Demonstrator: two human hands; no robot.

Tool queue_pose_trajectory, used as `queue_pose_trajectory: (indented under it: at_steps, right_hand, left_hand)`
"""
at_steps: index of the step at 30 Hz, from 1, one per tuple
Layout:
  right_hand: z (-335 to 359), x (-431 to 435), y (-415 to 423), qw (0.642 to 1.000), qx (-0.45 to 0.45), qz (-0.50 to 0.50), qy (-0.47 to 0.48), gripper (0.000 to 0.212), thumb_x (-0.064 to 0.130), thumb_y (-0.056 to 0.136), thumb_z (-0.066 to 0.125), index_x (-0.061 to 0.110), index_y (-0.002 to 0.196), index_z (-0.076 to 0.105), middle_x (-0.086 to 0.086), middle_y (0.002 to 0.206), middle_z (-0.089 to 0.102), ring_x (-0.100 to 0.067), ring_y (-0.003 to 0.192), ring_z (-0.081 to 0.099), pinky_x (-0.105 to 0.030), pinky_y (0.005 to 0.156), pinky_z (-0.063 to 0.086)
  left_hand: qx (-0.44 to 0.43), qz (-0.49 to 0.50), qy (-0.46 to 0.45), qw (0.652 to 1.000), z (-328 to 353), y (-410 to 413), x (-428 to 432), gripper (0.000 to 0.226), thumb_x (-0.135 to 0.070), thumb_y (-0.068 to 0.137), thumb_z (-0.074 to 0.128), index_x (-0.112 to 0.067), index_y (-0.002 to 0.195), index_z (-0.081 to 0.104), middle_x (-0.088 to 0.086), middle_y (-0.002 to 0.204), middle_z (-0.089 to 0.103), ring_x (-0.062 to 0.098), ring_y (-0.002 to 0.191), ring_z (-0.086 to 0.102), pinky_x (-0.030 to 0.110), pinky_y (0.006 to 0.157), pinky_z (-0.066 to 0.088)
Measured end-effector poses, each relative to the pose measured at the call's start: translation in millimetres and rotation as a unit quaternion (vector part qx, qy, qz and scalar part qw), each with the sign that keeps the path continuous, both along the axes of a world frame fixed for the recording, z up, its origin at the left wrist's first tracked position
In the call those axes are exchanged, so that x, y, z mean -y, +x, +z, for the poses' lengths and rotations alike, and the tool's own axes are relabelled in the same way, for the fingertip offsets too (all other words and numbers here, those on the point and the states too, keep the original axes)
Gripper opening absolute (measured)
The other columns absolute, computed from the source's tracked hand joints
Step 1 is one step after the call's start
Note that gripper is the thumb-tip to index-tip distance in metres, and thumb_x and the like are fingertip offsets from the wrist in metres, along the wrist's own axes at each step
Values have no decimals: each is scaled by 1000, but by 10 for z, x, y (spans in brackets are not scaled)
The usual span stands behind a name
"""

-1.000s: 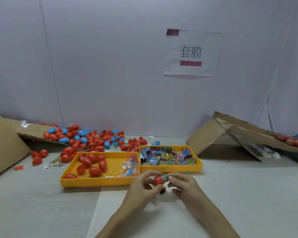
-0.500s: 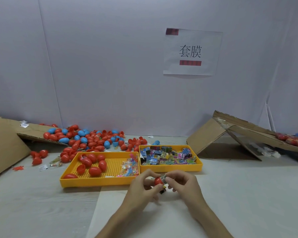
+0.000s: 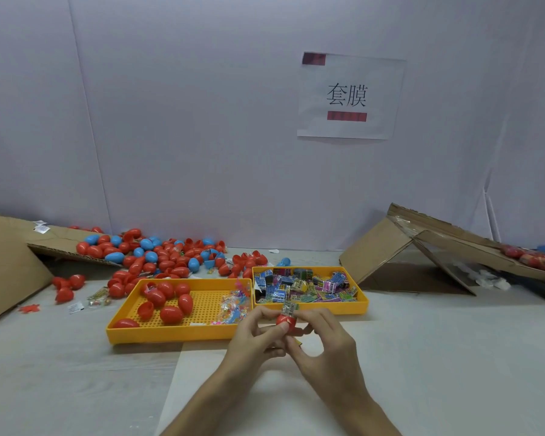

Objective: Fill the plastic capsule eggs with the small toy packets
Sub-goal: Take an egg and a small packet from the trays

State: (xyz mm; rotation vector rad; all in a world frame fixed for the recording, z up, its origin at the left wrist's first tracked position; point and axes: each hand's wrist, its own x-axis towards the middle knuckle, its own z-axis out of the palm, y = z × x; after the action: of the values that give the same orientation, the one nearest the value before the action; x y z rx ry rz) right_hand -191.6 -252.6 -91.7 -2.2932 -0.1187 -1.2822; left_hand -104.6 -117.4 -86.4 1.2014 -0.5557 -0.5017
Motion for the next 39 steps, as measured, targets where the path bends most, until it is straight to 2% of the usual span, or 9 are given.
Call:
queue_pose_trajectory:
  at_steps: [2, 4, 8, 12, 20, 23, 29, 33, 39]
  right_hand:
    - [8, -8, -8, 1000, 6, -22, -7, 37, 28, 77, 80, 17, 111, 70, 10, 105, 65, -5, 90, 63, -17, 79, 54]
    - [3, -12, -9, 999, 5, -37, -23, 39, 18, 74, 86, 13, 110, 72, 5, 105, 67, -11, 91, 66, -23, 79, 56]
    - [1, -27, -6, 998, 6, -42, -47, 37, 6, 70, 90, 8, 104, 75, 1, 99, 68, -11, 82, 67, -23, 72, 57]
    - [-7, -34, -2, 998, 5, -42, -54, 30, 2, 73, 87, 5, 100, 76, -3, 95, 68, -15, 78, 68, -32, 65, 60]
    - [-3, -41, -10, 997, -9, -43, -68, 29, 3, 73, 87, 5, 99, 76, -4, 92, 69, -19, 80, 69, -32, 65, 60]
    - [-3, -40, -13, 997, -13, -40, -61, 34, 4, 72, 88, 6, 104, 76, -3, 97, 69, -18, 83, 69, -32, 69, 61]
    - [4, -36, -11, 998, 0, -54, -17, 47, 15, 71, 90, 9, 114, 74, 1, 108, 72, -16, 95, 69, -27, 82, 59]
    - [-21, -34, -6, 996, 3, -70, -49, 39, 15, 70, 88, 7, 106, 77, 1, 100, 74, -17, 88, 69, -26, 77, 59]
    - [-64, 10, 2, 995, 23, -79, -64, 36, 7, 69, 89, 6, 103, 78, 0, 96, 73, -19, 85, 67, -16, 80, 51]
  left_hand:
    - [4, -18, -9, 1000, -23, -1, 11, 49, -24, 80, 83, -3, 111, 52, 18, 95, 76, 29, 93, 74, 45, 83, 53]
    - [7, -33, -11, 999, -37, -8, 15, 43, -23, 84, 78, -5, 111, 50, 23, 107, 74, 35, 105, 72, 45, 84, 53]
    - [-4, -31, -10, 999, -24, -30, 20, 44, -29, 81, 80, -8, 108, 52, 24, 103, 75, 27, 89, 73, 29, 68, 54]
    - [-24, -21, -5, 999, -34, -34, 29, 51, -34, 76, 85, -9, 109, 56, 28, 96, 71, 27, 82, 67, 31, 69, 53]
    - [-65, -21, -7, 998, -33, -26, 50, 44, -35, 77, 76, -6, 106, 58, 15, 87, 68, 26, 82, 64, 32, 67, 53]
    - [-74, -26, -3, 997, -3, -32, 41, 38, -35, 80, 73, -8, 102, 59, 17, 93, 71, 28, 87, 65, 31, 69, 54]
    - [-78, -25, 21, 996, 45, -29, 63, 23, -24, 95, 62, -5, 105, 54, 23, 107, 71, 34, 96, 64, 34, 72, 54]
    - [-90, -32, 16, 995, 61, -48, 55, 15, -20, 96, 59, -7, 99, 53, 15, 90, 68, 23, 81, 65, 31, 67, 51]
    - [-93, -57, 15, 994, 89, -82, 37, 32, -30, 83, 71, -9, 97, 53, 10, 82, 65, 19, 75, 65, 31, 66, 49]
